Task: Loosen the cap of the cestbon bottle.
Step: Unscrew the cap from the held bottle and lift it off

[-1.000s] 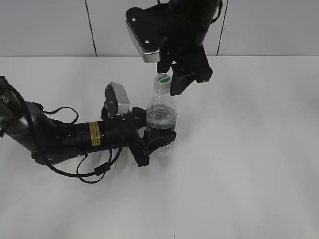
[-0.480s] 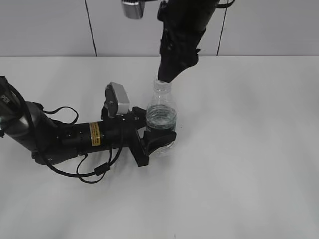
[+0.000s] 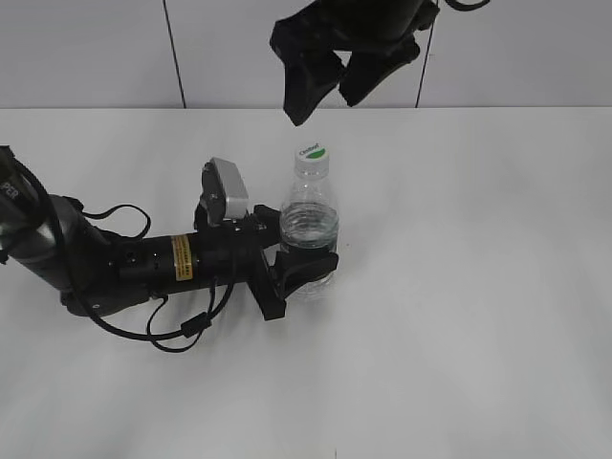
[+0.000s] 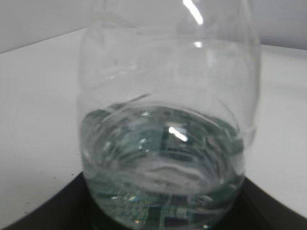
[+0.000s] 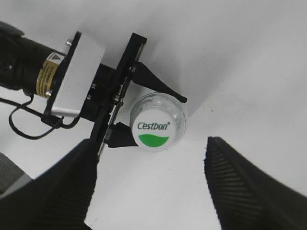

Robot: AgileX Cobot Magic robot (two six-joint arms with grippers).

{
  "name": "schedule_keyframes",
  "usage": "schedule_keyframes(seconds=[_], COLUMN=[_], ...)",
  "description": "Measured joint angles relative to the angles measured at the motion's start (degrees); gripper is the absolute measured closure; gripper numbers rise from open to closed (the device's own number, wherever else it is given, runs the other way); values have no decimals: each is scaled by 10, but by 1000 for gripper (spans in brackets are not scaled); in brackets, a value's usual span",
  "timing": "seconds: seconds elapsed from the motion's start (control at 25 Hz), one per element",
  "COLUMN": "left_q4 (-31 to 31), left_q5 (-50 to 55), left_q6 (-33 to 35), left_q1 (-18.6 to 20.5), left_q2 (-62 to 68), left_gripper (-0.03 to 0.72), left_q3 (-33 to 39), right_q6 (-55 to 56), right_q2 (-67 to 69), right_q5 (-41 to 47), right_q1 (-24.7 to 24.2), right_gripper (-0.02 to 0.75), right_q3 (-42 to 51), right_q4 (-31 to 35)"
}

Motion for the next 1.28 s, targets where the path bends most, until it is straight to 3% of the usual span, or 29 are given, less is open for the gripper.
schedule_keyframes(seconds=[0.28,1.04,1.16,1.28], left_q4=[0,0,0,0], left_q5=[0,0,0,0], left_q6=[0,0,0,0], left_q1=[0,0,0,0], left_q2=[0,0,0,0], left_gripper=[273,273,273,273], left_q3=[0,0,0,0], right_q6=[124,129,127,116], right_q2=[19,73,73,73], right_q5=[0,0,0,0], right_q1=[0,0,0,0], right_gripper=[203,206,253,353], right_q3=[0,0,0,0], right_q4=[-6,15,8,6])
